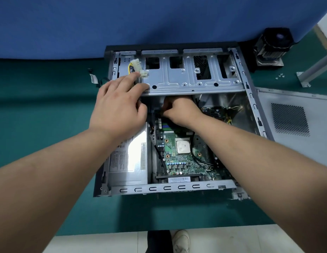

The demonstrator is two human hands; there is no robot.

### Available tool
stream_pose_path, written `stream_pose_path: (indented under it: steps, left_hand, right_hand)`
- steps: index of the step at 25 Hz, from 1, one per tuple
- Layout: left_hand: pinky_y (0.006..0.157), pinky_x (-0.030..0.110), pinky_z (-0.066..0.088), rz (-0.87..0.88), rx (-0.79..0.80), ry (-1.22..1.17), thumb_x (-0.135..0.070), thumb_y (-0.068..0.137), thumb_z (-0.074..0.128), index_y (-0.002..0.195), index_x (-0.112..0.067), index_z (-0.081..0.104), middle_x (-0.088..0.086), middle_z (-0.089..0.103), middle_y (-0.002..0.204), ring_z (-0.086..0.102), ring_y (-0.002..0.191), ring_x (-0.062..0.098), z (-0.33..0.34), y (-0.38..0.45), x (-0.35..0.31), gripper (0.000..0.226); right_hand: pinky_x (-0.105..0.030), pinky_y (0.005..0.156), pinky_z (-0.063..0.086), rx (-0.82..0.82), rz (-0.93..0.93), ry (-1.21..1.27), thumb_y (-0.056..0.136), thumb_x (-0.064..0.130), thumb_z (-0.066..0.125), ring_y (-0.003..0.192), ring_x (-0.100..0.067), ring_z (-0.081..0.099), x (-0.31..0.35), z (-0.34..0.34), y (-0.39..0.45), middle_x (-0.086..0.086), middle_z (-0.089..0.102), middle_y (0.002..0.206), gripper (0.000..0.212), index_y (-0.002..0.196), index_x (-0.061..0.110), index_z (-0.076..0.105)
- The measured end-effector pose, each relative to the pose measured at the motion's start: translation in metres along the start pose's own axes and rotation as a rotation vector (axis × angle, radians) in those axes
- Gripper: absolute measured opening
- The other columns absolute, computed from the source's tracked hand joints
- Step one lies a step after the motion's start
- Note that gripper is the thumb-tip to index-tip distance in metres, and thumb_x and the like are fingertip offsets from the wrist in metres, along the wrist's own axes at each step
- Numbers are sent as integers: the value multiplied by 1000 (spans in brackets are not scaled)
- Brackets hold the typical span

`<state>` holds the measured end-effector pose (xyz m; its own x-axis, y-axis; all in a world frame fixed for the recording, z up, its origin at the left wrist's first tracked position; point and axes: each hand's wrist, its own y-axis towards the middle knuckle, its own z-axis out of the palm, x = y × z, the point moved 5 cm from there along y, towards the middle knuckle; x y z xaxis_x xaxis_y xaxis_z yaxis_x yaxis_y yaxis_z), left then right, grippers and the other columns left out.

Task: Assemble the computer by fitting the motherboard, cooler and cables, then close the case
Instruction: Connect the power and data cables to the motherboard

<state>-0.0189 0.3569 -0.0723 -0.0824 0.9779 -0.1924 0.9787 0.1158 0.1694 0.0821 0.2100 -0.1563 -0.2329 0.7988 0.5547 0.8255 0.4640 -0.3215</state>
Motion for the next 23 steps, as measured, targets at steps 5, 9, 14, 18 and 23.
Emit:
stream_pose_path:
  steps: [5, 9, 14, 18, 23]
  left_hand:
    - [121, 41, 18, -3, -4, -7, -35, 87, 40, 137, -32, 59, -5, 41, 159, 37, 144, 22, 2, 0, 3, 53]
    - [120, 40, 19, -4, -15, -6, -34, 87, 40, 137, -32, 60, -5, 42, 159, 39, 143, 22, 2, 0, 2, 54]
    - [121, 40, 20, -8, -16, -2, -34, 87, 40, 138, -32, 59, -5, 41, 160, 39, 144, 23, 3, 1, 3, 55]
    - [121, 39, 19, -12, -15, -3, -34, 87, 40, 139, -33, 59, -6, 40, 161, 38, 144, 22, 3, 1, 3, 55]
    - [121, 40, 20, -16, -17, -5, -34, 86, 40, 138, -34, 59, -6, 41, 160, 39, 143, 23, 3, 1, 4, 56]
  right_hand:
    - [-25, 68, 35, -74, -29, -59, 89, 16, 64, 87, -29, 58, 6, 13, 11, -12, 68, 103, 20, 108, 18, 71]
    - [-28, 72, 42, -86, -142, -142, 89, 12, 62, 97, -34, 64, 11, 18, 11, -12, 69, 106, 24, 109, 20, 72]
    - [-29, 74, 44, -116, -188, -194, 90, 14, 61, 99, -36, 63, 11, 17, 12, -14, 69, 109, 24, 111, 20, 72]
    - [-29, 75, 47, -103, -211, -209, 91, 17, 62, 99, -35, 63, 11, 19, 13, -14, 70, 109, 22, 110, 21, 74]
    - [-30, 74, 49, -58, -206, -247, 90, 14, 62, 95, -35, 63, 15, 24, 15, -13, 70, 105, 23, 109, 20, 73]
